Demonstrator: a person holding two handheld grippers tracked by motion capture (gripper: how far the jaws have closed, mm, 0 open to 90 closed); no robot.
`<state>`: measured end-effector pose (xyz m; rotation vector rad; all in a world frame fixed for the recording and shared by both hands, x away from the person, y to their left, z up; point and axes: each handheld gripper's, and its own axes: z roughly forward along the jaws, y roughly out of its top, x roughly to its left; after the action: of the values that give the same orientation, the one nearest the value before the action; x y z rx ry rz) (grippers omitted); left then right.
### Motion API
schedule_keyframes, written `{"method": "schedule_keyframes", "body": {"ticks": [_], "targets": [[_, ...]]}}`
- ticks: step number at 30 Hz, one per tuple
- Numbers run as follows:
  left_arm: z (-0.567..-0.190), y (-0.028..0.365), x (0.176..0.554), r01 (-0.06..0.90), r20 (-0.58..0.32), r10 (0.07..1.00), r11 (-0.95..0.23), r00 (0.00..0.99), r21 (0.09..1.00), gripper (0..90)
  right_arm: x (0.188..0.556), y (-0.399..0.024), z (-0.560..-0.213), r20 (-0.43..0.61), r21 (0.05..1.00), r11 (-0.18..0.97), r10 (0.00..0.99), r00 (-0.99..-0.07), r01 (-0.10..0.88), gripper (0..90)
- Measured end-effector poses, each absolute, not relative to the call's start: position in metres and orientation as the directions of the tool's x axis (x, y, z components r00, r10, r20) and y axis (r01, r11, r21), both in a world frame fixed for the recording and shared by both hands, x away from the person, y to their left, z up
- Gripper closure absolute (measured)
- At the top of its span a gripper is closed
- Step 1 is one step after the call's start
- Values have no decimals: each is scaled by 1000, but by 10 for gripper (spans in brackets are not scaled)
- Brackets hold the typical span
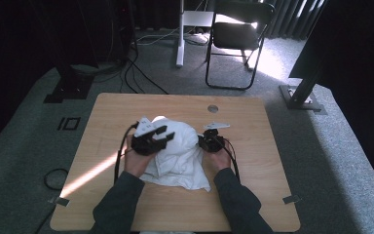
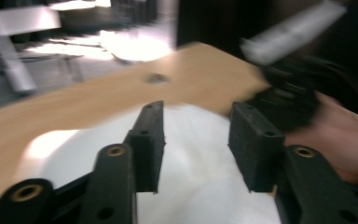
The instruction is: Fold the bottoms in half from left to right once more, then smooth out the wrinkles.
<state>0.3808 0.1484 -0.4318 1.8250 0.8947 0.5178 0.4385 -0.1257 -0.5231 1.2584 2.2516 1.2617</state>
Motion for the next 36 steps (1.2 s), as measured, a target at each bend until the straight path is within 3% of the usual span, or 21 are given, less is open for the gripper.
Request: {"method": "schedule_keyframes", "body": {"ticks": [7, 17, 24, 30, 33, 36], "targets": [[-476, 161, 414, 485, -71, 793, -296, 605, 823, 681, 443, -127, -523, 170, 792, 248, 788, -592, 558, 854], [-504, 155, 418, 499, -69, 794, -310, 605, 809, 659, 446, -126, -524, 168, 786, 249, 795, -584, 565, 825], [-525, 151, 410, 495, -57, 839, -263, 541, 829, 667, 441, -142, -508, 140, 811, 221, 826, -546, 542, 533], [-524, 134, 406, 504, -6, 871, -279, 491, 817, 668, 428, -157, -477, 118, 867, 174, 839, -530, 467, 514], [-525, 124, 404, 510, 11, 890, -271, 456, 816, 668, 421, -151, -461, 86, 891, 194, 816, -572, 411, 501], [-525, 120, 404, 514, 15, 896, -268, 444, 815, 668, 423, -140, -463, 83, 884, 216, 800, -594, 414, 447]]}}
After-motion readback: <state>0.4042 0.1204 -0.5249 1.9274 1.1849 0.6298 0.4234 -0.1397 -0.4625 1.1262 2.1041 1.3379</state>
